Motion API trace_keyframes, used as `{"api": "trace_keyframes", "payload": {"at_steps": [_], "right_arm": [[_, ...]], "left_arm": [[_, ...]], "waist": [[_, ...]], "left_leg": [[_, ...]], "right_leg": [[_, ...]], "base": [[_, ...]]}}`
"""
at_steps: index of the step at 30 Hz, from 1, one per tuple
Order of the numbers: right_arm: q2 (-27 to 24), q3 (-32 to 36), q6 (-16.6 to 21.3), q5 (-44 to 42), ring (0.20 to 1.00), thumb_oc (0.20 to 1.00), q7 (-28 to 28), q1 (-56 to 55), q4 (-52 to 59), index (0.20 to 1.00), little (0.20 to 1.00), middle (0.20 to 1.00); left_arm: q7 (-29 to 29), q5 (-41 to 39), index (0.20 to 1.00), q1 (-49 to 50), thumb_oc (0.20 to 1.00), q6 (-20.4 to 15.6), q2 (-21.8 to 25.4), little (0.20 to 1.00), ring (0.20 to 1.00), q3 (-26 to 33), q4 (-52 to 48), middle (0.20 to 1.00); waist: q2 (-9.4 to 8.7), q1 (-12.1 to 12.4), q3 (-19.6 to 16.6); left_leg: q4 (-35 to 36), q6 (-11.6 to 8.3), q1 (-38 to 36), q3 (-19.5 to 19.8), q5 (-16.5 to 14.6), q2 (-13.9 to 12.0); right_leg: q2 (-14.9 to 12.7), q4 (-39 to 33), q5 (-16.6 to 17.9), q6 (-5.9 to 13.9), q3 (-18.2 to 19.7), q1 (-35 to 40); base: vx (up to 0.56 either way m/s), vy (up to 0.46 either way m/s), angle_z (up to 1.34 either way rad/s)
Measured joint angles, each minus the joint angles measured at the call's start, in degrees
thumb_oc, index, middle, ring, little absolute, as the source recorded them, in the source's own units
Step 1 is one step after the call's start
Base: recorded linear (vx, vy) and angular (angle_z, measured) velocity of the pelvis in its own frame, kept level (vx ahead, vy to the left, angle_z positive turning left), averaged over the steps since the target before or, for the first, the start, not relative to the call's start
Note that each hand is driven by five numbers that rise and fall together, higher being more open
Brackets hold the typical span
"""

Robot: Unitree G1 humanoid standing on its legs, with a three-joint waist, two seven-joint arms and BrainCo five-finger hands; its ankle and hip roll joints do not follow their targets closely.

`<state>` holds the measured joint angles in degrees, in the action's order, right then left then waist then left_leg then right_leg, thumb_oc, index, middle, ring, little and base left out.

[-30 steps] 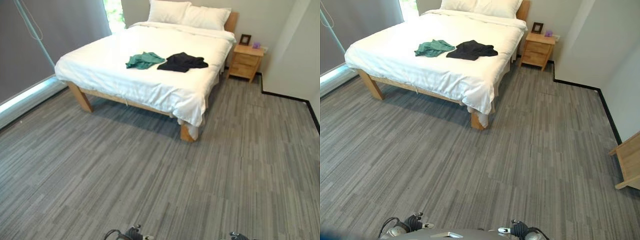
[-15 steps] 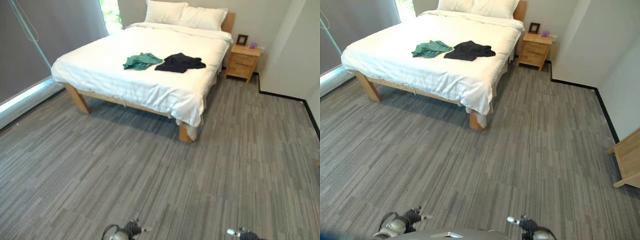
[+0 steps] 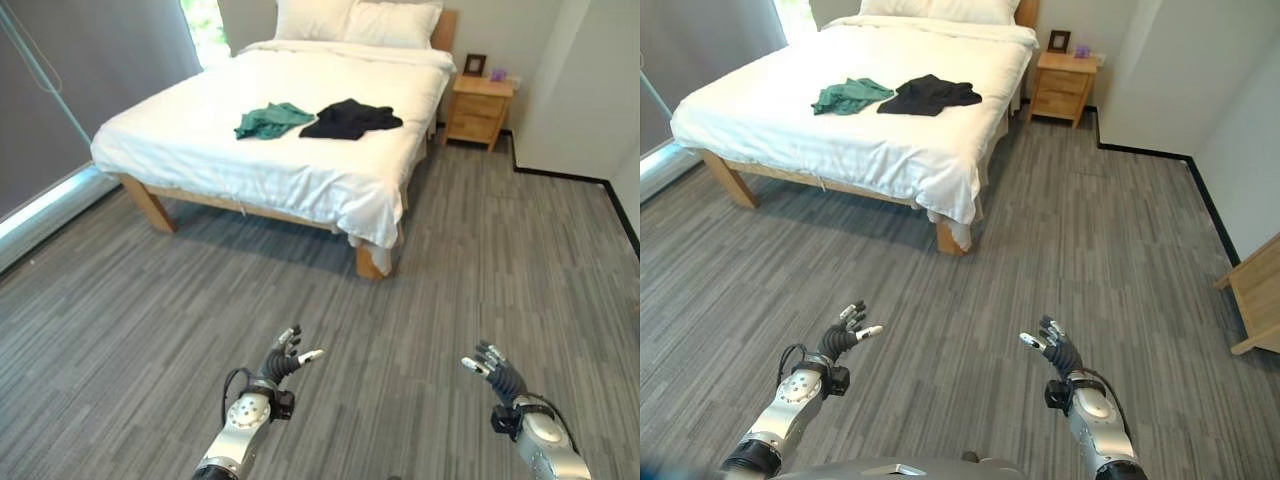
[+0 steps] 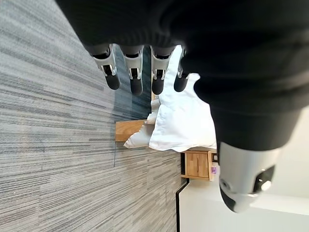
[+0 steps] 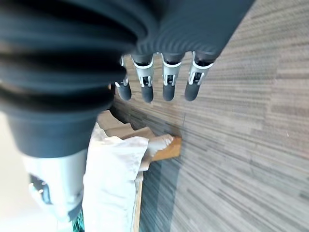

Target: Pick up bed clothes into laundry basket.

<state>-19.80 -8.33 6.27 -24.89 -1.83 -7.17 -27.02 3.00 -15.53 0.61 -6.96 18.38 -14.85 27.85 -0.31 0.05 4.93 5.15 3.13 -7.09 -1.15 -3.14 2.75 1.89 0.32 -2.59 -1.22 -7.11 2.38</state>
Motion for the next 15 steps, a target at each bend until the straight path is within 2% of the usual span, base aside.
{"api": "trace_keyframes", "payload": {"at_steps": [11, 14, 15], "right_arm": [[-0.52, 0.01, 0.30, 2.54, 1.000, 1.000, 0.32, 1.79, 7.22, 1.000, 1.000, 1.000], [-0.75, -0.04, 0.33, 2.56, 1.000, 1.000, 0.44, 3.73, 8.44, 1.000, 1.000, 1.000], [-1.23, -0.18, 0.50, 2.56, 1.000, 1.000, 0.40, 4.20, 9.29, 1.000, 1.000, 1.000]], "left_arm": [[3.54, -1.83, 1.000, 1.96, 1.000, -0.05, -0.52, 1.000, 1.000, 6.26, -1.28, 1.000], [4.63, -1.79, 1.000, 1.26, 1.000, -0.09, -0.21, 1.000, 1.000, 8.05, -1.97, 1.000], [4.96, -1.79, 1.000, 1.07, 1.000, -0.17, -0.09, 1.000, 1.000, 8.44, -2.97, 1.000]], "waist": [[0.09, 0.62, 1.96], [0.53, 0.87, 3.10], [1.04, 0.86, 4.12]], "left_leg": [[0.08, 0.17, 1.56, -2.67, 0.06, 0.11], [0.15, 1.07, 2.14, -3.48, 0.35, -0.08], [0.12, 1.22, 2.01, -3.79, 0.46, -0.51]], "right_leg": [[0.14, 0.43, 0.99, 0.89, 2.52, -2.51], [0.02, 3.41, 0.78, 1.83, 3.03, -4.39], [-0.04, 7.42, -0.21, 3.54, 2.61, -6.37]], "base": [[0.02, 0.085, -0.12], [0.03, 0.156, -0.18], [0.06, 0.175, -0.07]]}}
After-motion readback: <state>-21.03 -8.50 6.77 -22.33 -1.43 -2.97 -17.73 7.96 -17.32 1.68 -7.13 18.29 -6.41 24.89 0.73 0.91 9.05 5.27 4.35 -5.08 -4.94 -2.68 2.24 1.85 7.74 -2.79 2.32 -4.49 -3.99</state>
